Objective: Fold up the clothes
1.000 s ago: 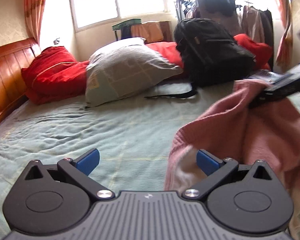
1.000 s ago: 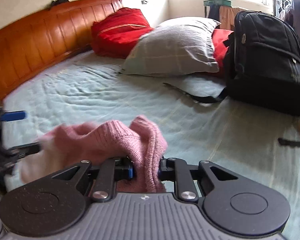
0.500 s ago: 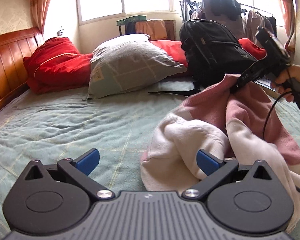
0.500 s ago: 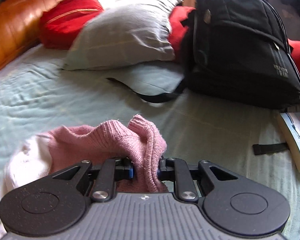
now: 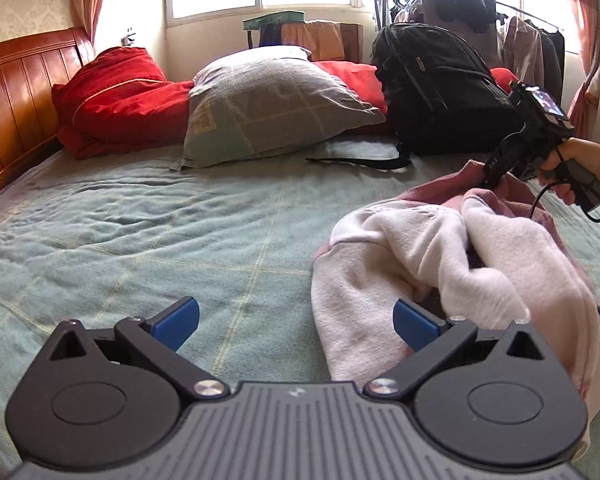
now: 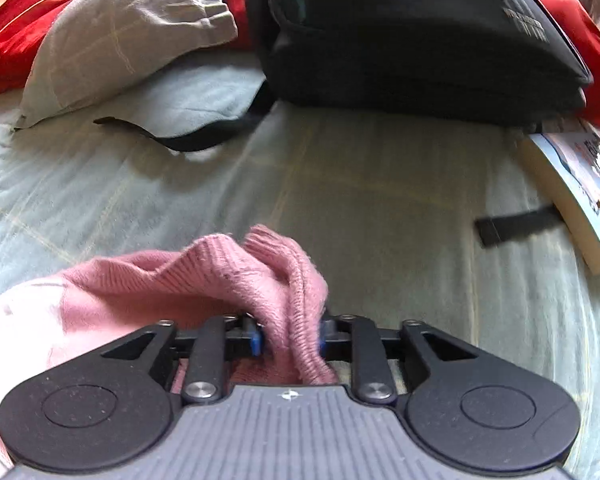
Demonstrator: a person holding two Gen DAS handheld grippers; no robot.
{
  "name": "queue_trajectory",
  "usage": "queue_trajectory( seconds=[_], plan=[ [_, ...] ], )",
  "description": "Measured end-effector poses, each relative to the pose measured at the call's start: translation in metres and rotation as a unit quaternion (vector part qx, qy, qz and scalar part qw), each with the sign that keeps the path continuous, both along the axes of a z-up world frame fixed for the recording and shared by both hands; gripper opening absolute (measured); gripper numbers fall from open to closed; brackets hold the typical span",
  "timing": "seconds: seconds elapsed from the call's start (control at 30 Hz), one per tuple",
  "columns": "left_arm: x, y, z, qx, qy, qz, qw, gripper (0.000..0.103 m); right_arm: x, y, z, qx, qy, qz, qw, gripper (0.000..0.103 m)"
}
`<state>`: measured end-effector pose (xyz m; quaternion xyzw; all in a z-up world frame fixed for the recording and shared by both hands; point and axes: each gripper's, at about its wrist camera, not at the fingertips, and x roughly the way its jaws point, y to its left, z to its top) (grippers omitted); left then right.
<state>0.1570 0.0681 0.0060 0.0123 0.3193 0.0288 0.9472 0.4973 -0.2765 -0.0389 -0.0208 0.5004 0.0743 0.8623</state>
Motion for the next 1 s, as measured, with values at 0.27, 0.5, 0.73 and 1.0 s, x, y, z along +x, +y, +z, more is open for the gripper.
queue_trajectory(
  seconds=[0.27,0.5,0.73,1.0],
  plan=[
    [-0.005,-0.007,-0.005,-0.007,0.008,-0.013,0.9999,0.102,-0.046,-0.012,0.035,0.045,-0.039,0.016,0.998,0.063],
    [-0.016,-0.01,-0.013,-0.004,0.021,-0.019,0.9996,0.102,-0.115,-0.018,0.046,0.088,-0.042,0.041,0.994,0.069],
    [-0.024,-0.01,-0.025,-0.007,0.046,-0.019,0.9987,0.102,-0.204,0.016,0.061,0.123,-0.063,0.114,0.984,0.082],
    [-0.029,-0.016,-0.037,-0.048,0.079,-0.032,0.9952,0.102,-0.268,0.057,0.072,0.105,-0.096,0.168,0.976,0.089]
  ],
)
